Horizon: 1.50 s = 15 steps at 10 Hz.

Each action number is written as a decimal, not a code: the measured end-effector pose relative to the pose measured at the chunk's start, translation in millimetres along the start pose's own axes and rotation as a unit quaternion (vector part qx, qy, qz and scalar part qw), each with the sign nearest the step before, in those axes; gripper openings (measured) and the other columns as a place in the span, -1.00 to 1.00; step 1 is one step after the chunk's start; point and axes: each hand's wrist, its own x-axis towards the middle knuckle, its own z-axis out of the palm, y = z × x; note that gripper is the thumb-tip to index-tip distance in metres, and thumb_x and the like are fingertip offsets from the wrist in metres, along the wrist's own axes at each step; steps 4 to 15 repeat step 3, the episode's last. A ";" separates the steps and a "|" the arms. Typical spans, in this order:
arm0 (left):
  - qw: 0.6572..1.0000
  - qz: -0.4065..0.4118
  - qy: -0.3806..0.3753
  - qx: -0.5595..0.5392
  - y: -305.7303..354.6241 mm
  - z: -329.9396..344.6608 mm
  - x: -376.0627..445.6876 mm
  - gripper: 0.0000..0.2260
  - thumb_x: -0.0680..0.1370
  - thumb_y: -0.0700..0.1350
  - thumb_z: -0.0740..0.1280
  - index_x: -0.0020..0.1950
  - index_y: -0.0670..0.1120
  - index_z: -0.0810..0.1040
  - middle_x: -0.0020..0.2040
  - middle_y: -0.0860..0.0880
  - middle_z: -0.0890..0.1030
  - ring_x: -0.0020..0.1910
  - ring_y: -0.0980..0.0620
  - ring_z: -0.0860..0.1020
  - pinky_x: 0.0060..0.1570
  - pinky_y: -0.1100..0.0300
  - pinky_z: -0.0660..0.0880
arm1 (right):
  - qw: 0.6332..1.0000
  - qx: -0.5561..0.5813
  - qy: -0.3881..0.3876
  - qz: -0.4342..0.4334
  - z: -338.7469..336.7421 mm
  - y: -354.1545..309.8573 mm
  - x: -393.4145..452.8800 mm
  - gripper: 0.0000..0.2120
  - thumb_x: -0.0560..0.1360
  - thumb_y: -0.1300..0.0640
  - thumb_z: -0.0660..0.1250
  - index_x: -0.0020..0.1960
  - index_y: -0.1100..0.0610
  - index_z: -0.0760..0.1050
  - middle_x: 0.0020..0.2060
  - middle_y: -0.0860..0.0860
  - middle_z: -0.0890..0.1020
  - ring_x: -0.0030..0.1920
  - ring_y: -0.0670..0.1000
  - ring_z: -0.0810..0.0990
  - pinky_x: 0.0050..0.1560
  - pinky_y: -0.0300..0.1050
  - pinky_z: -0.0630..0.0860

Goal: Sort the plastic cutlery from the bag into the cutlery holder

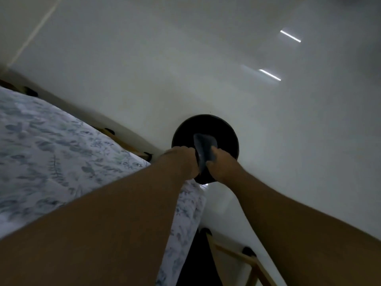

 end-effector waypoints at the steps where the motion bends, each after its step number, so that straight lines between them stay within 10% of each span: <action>1: 0.999 0.019 0.023 0.013 -6.7 -5.3 -16.2 -0.55 0.67 0.00 0.17 0.52 -0.17 0.27 0.49 -0.17 0.37 0.43 -0.16 0.38 0.40 -0.03 0.36 | 0.996 -0.084 0.015 -0.016 -14.9 -20.7 -27.4 -0.48 0.54 -0.11 0.18 0.44 0.09 0.40 0.35 0.13 0.53 0.28 0.18 0.53 0.28 0.15 0.51; 3: 0.995 0.018 0.097 -0.027 -26.7 -31.2 -79.6 -0.57 0.68 0.05 0.11 0.45 -0.18 0.31 0.45 -0.20 0.39 0.40 -0.19 0.39 0.40 -0.08 0.33 | 0.967 -0.219 0.087 -0.096 -37.7 -77.2 -98.0 -0.58 0.64 -0.09 0.16 0.41 0.09 0.38 0.36 0.08 0.52 0.34 0.13 0.48 0.34 0.13 0.42; 15: 0.995 0.018 0.097 -0.027 -26.7 -31.2 -79.6 -0.57 0.68 0.05 0.11 0.45 -0.18 0.31 0.45 -0.20 0.39 0.40 -0.19 0.39 0.40 -0.08 0.33 | 0.967 -0.219 0.087 -0.096 -37.7 -77.2 -98.0 -0.58 0.64 -0.09 0.16 0.41 0.09 0.38 0.36 0.08 0.52 0.34 0.13 0.48 0.34 0.13 0.42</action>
